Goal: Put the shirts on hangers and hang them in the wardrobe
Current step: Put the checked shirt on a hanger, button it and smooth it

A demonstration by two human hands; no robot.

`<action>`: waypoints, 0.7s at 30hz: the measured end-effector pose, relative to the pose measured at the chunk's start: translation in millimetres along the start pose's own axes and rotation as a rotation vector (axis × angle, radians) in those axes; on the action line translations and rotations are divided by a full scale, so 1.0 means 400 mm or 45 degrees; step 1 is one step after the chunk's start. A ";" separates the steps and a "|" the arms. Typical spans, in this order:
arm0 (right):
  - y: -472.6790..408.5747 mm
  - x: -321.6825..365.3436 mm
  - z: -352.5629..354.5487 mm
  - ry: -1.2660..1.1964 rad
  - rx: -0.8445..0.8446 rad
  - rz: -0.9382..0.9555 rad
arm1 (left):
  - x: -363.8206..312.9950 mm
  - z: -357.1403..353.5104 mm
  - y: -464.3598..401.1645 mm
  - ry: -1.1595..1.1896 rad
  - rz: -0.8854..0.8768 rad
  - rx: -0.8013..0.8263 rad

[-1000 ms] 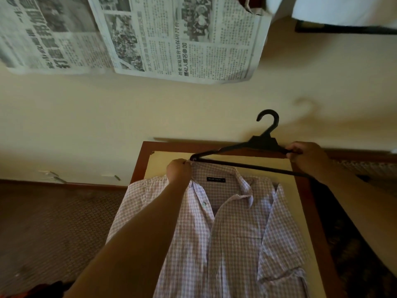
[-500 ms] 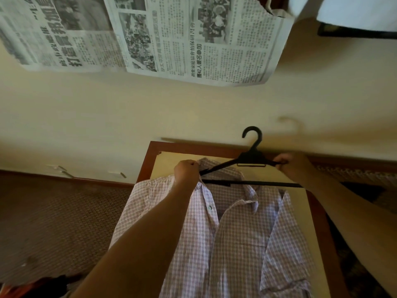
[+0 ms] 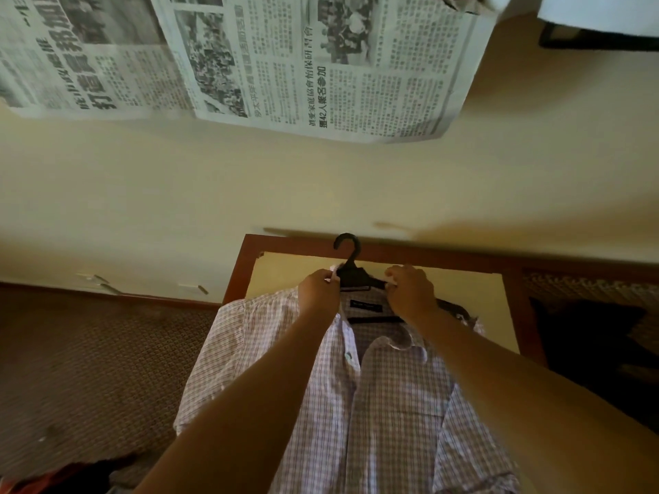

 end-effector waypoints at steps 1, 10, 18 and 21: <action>0.026 -0.012 0.020 0.003 -0.108 -0.029 | -0.002 -0.009 0.006 -0.068 -0.035 0.038; 0.220 -0.192 -0.112 -0.189 -0.053 -0.457 | -0.112 -0.241 0.142 -0.965 -0.923 0.418; 0.227 -0.270 -0.057 -0.540 -0.110 -0.613 | -0.129 -0.261 0.127 -0.964 -0.872 0.383; 0.232 -0.309 -0.027 -0.657 -0.136 -0.695 | -0.144 -0.223 0.136 -0.975 -0.861 0.361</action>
Point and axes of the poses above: each hand's wrist, its own y-axis away from the middle knuckle, its own z-axis out of the back of the hand, x = y × z, the point moved 10 cm from there along -y, towards the middle knuckle, and after that the axes turned 6 degrees about -z, right-handed, at the moved point
